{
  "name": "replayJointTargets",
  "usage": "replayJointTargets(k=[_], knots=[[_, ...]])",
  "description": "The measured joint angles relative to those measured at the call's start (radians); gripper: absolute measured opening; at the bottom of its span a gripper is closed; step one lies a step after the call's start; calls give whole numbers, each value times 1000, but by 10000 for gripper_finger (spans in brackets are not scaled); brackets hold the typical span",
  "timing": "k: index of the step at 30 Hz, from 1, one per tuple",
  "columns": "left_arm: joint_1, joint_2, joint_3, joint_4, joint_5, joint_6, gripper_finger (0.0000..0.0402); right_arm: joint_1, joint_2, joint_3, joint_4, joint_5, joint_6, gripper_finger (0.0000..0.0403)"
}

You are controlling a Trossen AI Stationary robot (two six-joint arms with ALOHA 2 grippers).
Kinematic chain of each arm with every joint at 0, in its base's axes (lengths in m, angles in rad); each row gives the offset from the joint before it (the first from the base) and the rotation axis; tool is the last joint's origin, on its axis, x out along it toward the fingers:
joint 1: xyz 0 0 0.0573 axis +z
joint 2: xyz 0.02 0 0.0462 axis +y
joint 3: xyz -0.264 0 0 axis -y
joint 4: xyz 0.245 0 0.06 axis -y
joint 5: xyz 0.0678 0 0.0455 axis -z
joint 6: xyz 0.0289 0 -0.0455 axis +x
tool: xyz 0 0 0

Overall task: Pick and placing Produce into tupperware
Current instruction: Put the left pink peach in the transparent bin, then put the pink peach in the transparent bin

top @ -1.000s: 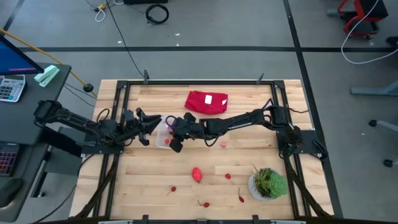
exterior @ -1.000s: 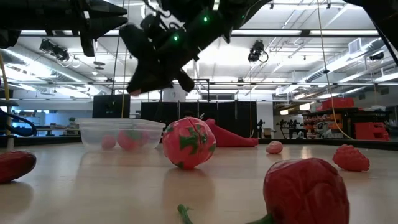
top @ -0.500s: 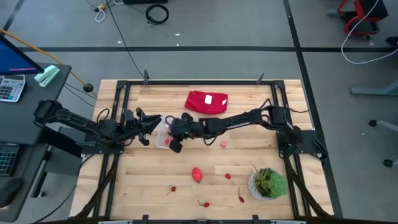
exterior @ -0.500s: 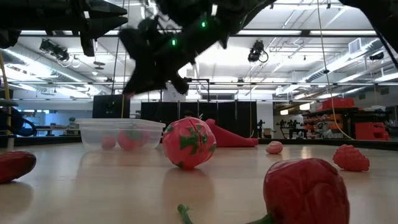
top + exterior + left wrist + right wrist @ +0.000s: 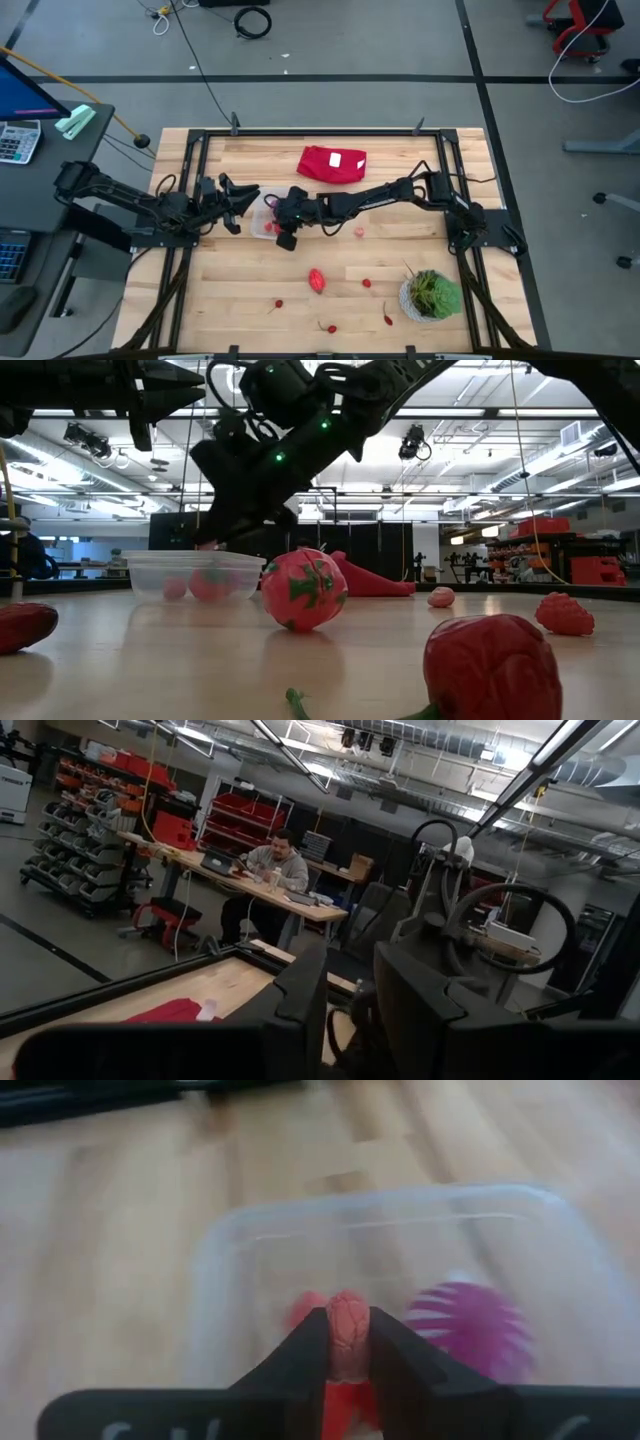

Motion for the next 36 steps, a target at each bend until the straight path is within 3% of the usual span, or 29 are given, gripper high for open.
replayJointTargets(k=[7, 16, 24, 29, 32, 36], knots=[[0, 0, 0, 0, 0, 0, 94, 2, -4, 0, 10, -17, -69, 105], [0, 0, 0, -9, 0, 0, 94, 2, -44, 0, -37, 22, -34, 136], [0, 0, -1, -24, 0, 23, 94, 53, -288, 2, -584, -80, 158, 123], [-2, 0, -1, -25, 0, 8, 94, 166, -397, -30, -842, 77, 299, 114], [-3, 0, -1, -44, 0, -45, 94, 244, -437, -91, -885, 190, 416, 110], [-3, 0, -1, -72, 0, -90, 94, 319, -463, -226, -858, 246, 551, 107]])
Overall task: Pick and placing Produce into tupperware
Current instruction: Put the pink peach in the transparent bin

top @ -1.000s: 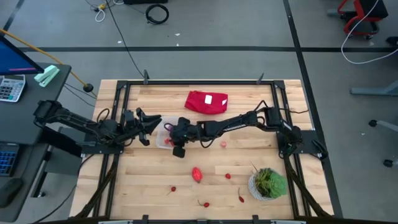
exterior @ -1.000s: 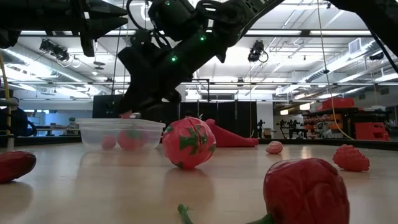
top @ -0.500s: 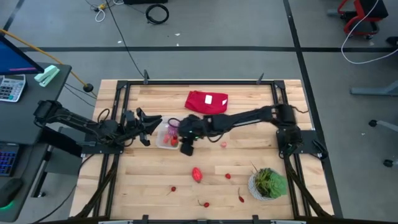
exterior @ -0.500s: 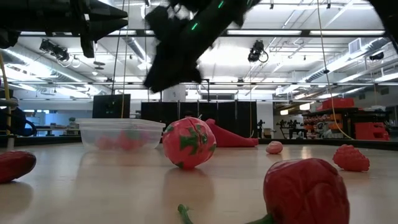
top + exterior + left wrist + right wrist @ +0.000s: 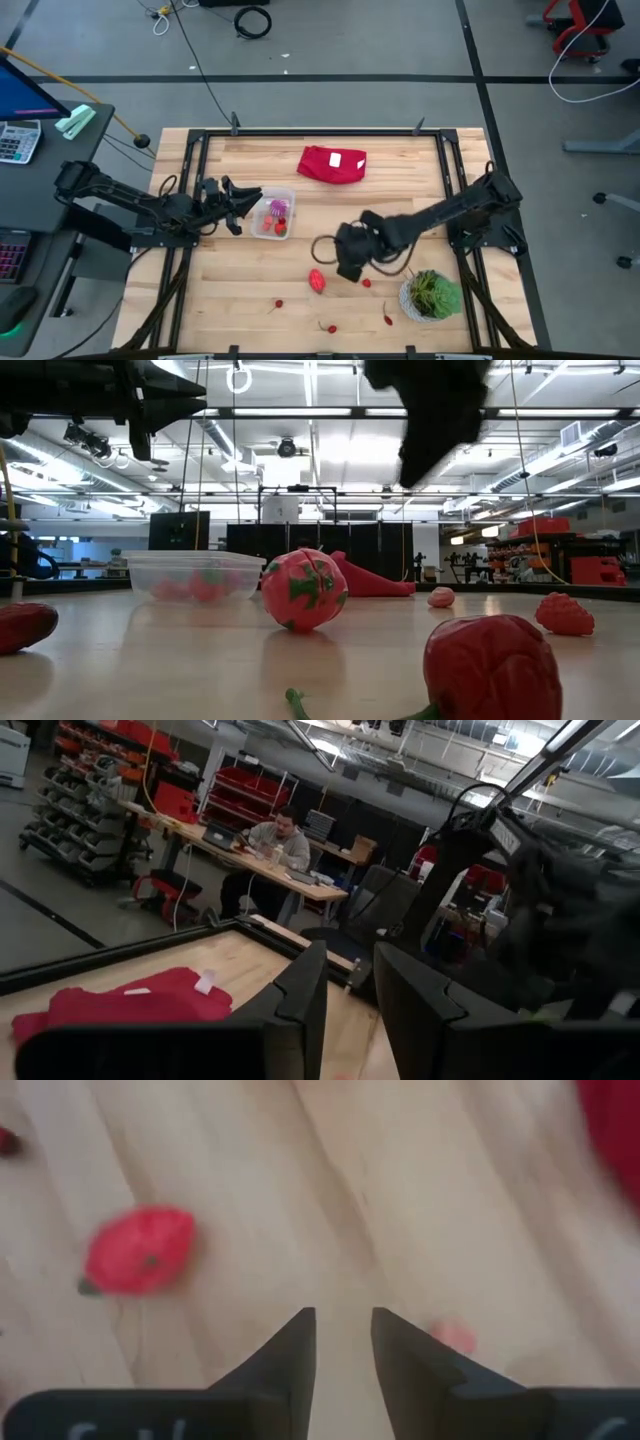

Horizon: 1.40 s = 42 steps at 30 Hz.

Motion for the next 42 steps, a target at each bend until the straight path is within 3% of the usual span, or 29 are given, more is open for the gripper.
replayJointTargets(k=[6, 12, 19, 25, 32, 42], knots=[[0, 0, 0, -10, 0, 0, 94, 18, 0, -211, 28, 35, 141, 114], [0, 0, 0, -10, 0, 0, 94, -40, 1, -350, 161, 38, 126, 131], [1, 0, 0, -10, 0, 1, 94, -113, 1, -404, 322, 9, 75, 148], [1, 0, 0, -10, 0, 2, 94, -152, 1, -404, 342, 9, 57, 149], [1, 0, 0, -10, 0, 2, 94, -179, 1, -404, 392, 9, 50, 126], [0, 0, 0, -10, 0, 3, 94, -181, 1, -404, 442, 20, 17, 39]])
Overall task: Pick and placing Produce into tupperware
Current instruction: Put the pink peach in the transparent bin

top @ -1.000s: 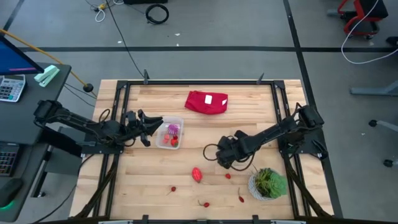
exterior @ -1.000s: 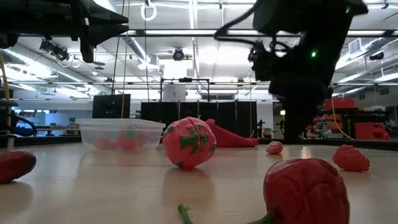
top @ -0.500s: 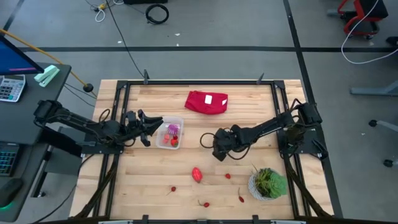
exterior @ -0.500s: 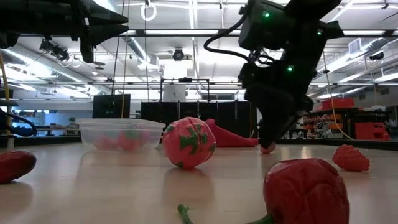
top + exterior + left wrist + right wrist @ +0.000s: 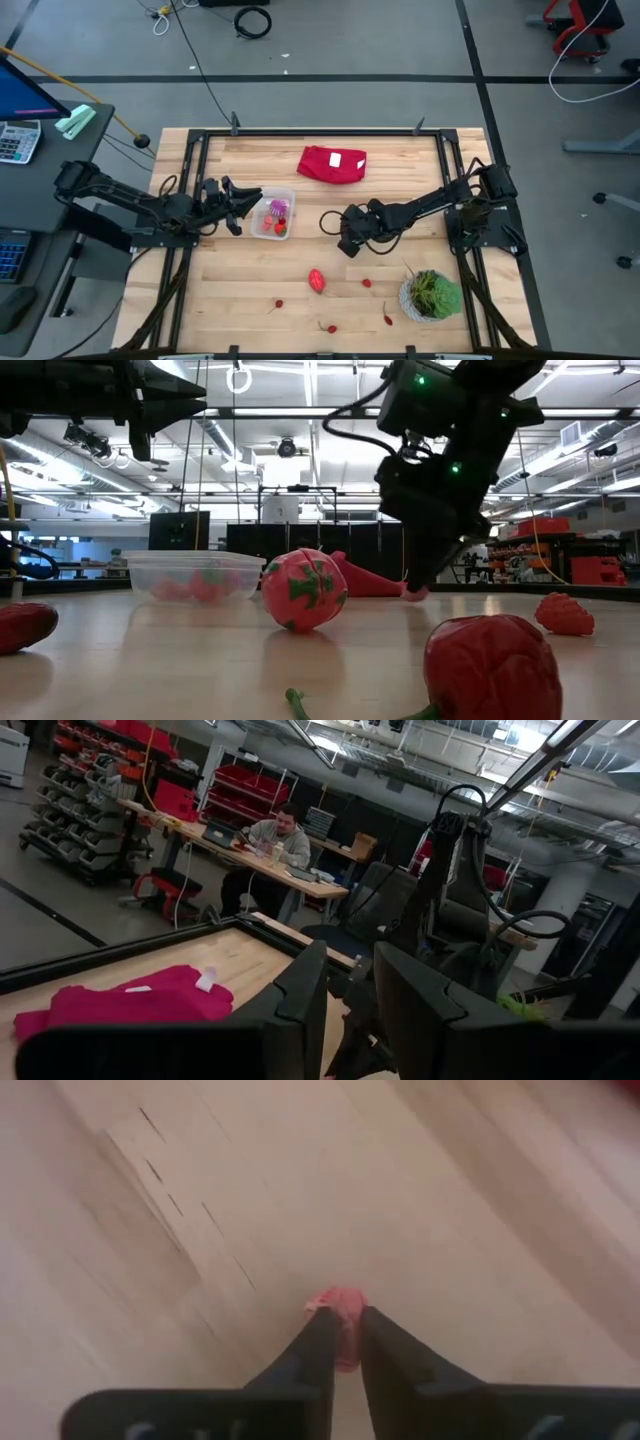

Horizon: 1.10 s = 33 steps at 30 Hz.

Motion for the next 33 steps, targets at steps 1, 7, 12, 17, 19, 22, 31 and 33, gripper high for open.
replayJointTargets(k=[1, 7, 12, 17, 19, 22, 31, 33], knots=[[0, 0, 0, 0, 0, 0, 94, 0, 0, 0, 32, 14, -16, 36], [3, 0, 0, 0, 0, 0, 94, -7, 0, 2, 314, 75, -163, 42], [3, 0, 0, 0, 0, 0, 94, -31, 1, 61, 512, 135, -287, 40], [3, 0, 0, 0, 0, 0, 94, -59, 3, 136, 676, 78, -344, 40], [3, 0, 0, 0, 0, 0, 94, -65, 16, 169, 675, 26, -350, 39], [3, 0, 0, 1, 0, 0, 94, -65, 57, 213, 670, -20, -382, 37], [3, 0, 0, 2, 0, 5, 94, -73, 288, 399, 668, -51, -458, 40], [3, 0, 0, 2, 0, 23, 94, -77, 338, 448, 658, -101, -505, 45]])
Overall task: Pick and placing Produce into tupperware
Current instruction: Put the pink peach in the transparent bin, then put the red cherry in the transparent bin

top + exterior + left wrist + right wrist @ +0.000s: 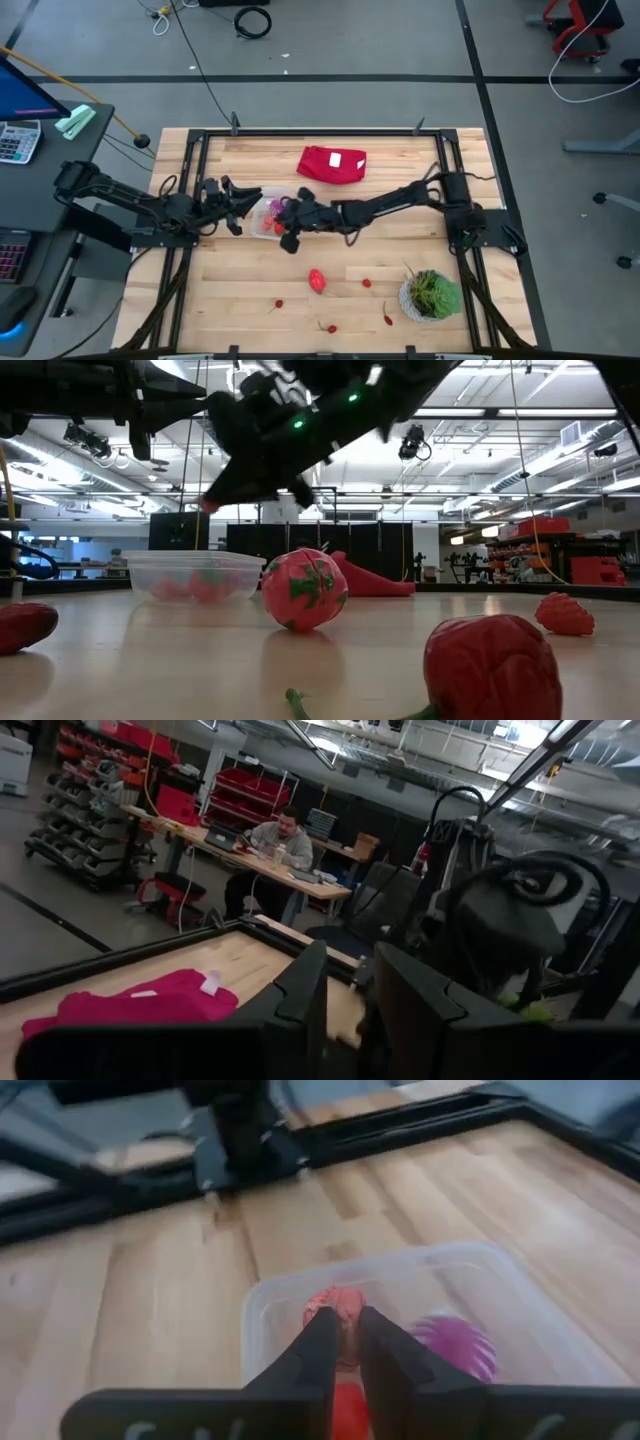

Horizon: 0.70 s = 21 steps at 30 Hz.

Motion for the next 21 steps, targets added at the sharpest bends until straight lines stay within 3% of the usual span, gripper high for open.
replayJointTargets(k=[4, 9, 17, 21], knots=[[0, 0, 0, 0, 0, 18, 94, -4, 78, 82, -83, -53, -72, 64], [0, 0, 1, -1, 0, 19, 94, -15, 114, 134, -134, -45, -115, 99], [0, 0, 1, 0, 0, 19, 94, -16, 59, 147, -181, -26, -142, 140], [-2, 0, 1, -4, 2, 5, 94, -17, 8, 145, -347, -21, -106, 144]])
